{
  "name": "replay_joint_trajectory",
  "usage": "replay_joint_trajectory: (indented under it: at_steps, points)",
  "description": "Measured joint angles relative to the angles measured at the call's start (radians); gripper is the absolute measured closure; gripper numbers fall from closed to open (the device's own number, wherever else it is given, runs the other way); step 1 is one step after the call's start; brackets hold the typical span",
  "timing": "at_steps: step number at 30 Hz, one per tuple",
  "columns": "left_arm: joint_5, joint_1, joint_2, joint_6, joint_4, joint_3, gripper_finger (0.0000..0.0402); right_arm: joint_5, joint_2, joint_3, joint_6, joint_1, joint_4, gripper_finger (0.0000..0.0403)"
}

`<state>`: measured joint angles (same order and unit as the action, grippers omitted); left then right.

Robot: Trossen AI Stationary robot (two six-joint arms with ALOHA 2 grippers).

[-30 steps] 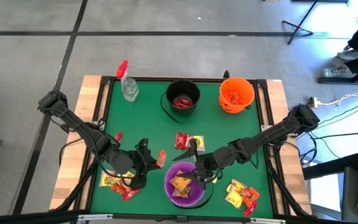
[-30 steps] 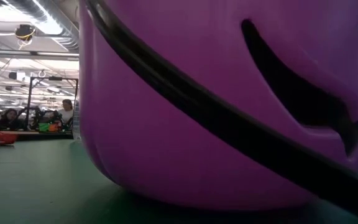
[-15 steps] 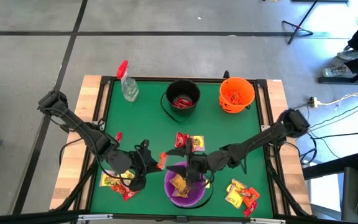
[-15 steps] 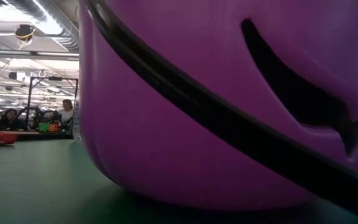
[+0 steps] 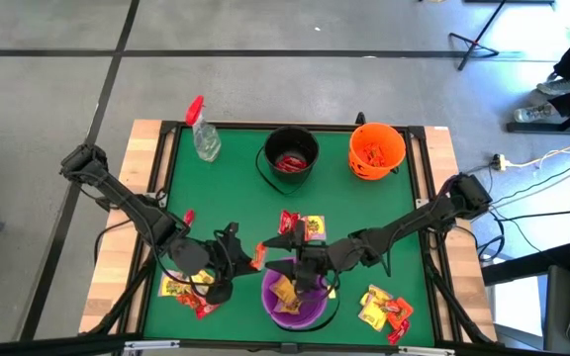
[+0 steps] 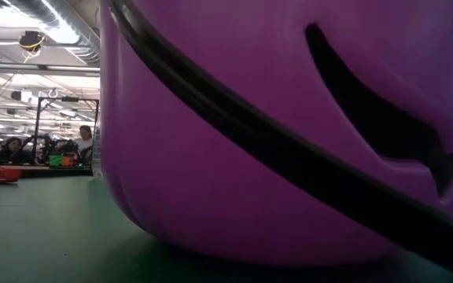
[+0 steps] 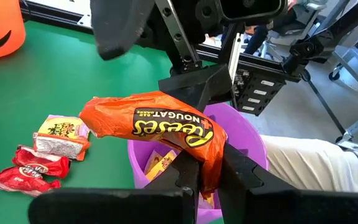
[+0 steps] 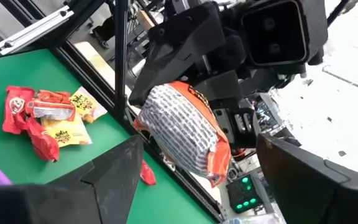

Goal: Organize candy in baskets
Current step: Put the orange candy pack into the orange bucket

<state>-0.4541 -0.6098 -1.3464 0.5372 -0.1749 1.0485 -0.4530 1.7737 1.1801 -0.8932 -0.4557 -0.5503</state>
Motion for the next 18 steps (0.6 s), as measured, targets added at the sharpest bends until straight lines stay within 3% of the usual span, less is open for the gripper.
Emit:
replay_joint_trajectory:
  at_steps: [9,18]
  points:
    - [-0.007,0.020,-0.006,-0.001,0.057,0.000,0.0372,-0.002,0.013,0.000,-0.021,0.006,-0.037,0.0094]
    - [0.004,0.036,-0.042,-0.025,0.090,0.000,0.0372,-0.018,0.049,0.024,-0.025,0.004,-0.023,0.0152]
